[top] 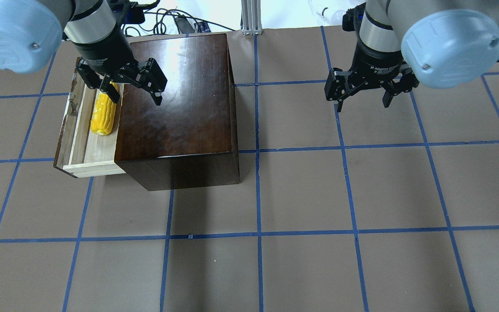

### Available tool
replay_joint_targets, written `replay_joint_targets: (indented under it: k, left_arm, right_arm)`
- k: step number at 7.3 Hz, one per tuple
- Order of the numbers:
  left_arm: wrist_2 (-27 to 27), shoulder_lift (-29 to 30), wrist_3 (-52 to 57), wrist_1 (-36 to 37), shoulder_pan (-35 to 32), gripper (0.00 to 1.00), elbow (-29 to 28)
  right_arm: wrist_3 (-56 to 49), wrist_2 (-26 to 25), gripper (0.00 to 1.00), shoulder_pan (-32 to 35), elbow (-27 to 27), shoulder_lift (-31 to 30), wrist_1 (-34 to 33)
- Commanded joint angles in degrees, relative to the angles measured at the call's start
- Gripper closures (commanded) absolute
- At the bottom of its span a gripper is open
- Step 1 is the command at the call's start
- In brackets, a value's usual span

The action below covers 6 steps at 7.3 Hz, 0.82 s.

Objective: Open drawer and put corn inside

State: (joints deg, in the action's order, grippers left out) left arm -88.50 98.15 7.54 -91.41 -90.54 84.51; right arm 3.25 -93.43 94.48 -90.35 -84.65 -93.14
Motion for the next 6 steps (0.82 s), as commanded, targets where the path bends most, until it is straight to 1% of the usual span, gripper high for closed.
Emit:
replay_joint_targets:
  k: [1, 6]
  left_arm:
    - [-0.1, -0.2, -0.1, 0.0, -0.1, 0.00, -0.2]
    - [-0.1, -0.9, -0.1, -0.1, -0.1, 0.00, -0.3]
  right_arm:
    - [0.0, 0.0, 0.00, 0.0, 0.0, 0.0, 0.0]
    - [0.0, 0.0, 0.00, 0.0, 0.0, -0.1, 0.1]
